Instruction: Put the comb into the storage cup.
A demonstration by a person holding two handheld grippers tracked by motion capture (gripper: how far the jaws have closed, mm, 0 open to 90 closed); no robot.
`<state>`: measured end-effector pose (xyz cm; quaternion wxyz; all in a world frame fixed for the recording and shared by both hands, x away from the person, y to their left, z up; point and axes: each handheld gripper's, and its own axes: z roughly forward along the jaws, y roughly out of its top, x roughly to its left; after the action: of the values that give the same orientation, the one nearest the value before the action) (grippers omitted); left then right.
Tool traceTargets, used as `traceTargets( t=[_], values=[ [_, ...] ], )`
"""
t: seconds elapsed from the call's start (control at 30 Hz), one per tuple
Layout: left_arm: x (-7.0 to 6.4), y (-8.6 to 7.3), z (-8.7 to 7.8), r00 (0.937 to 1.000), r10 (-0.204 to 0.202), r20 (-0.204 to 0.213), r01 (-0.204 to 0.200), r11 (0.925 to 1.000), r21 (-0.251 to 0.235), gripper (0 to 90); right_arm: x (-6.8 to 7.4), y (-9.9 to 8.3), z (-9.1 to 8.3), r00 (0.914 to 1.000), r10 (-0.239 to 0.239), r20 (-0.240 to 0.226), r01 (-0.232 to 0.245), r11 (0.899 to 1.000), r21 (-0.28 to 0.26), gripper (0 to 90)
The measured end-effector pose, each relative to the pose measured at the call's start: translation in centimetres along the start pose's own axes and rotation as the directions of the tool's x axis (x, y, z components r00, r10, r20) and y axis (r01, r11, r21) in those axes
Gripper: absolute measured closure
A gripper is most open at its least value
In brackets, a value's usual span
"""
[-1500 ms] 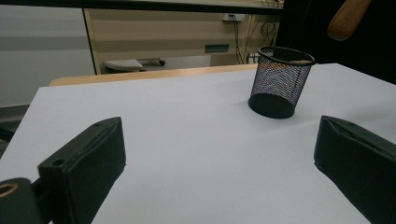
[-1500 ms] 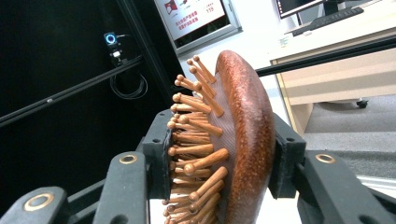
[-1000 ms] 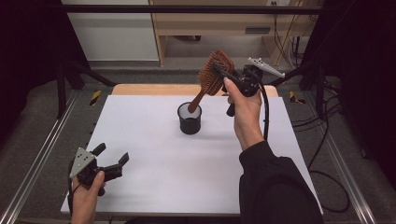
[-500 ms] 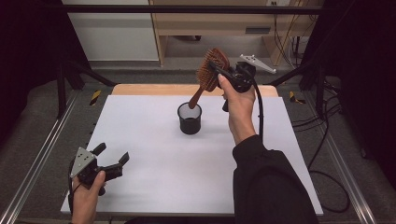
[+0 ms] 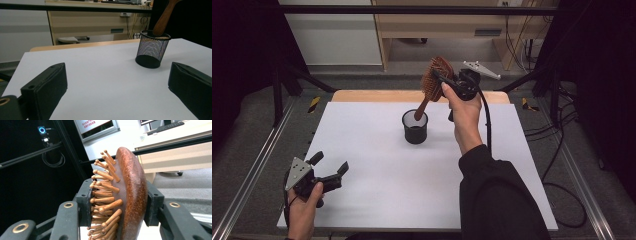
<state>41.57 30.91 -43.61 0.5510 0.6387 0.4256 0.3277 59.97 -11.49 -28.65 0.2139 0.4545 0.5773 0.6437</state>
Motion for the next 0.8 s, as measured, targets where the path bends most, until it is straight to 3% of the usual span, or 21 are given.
traceTargets(
  t=[0.8],
  values=[
    [-0.2, 0.0, 0.1, 0.9999, 0.007, 0.012, -0.007, 1.0000, 0.001, 2.4, -0.5, -3.5, 2.1, 0.9999, 0.006, 0.011, -0.007, 0.995, 0.103, 51.8]
  ],
)
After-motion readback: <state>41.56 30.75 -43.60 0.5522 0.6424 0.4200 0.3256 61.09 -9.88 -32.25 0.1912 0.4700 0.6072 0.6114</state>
